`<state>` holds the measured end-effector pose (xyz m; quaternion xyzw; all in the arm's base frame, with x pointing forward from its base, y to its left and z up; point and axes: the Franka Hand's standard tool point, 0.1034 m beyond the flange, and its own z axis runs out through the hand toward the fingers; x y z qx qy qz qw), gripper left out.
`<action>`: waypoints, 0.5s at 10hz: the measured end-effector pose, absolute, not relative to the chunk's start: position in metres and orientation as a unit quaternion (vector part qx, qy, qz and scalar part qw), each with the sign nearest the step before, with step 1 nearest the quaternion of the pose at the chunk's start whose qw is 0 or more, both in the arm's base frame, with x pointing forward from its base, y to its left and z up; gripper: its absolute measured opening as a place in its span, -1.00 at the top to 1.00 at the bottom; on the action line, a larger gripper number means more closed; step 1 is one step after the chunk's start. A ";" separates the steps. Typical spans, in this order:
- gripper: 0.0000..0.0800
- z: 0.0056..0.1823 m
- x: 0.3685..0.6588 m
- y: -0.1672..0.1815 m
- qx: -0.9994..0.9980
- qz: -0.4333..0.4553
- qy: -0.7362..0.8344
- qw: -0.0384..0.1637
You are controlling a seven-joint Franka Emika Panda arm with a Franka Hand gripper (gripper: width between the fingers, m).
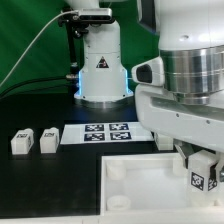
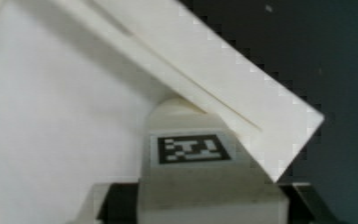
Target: Assemble one leg
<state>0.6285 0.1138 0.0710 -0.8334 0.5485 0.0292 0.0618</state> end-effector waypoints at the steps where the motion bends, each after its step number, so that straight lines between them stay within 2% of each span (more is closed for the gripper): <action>1: 0.26 0.070 0.629 0.112 -0.794 0.040 0.603 0.069; 3: 0.26 0.068 0.628 0.115 -0.689 0.066 0.717 0.082; 5: 0.26 0.067 0.627 0.116 -0.609 0.081 0.785 0.081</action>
Offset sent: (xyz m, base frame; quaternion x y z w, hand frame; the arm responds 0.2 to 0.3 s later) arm 0.0034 0.0011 -0.0007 0.0187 -0.0347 0.2473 0.9681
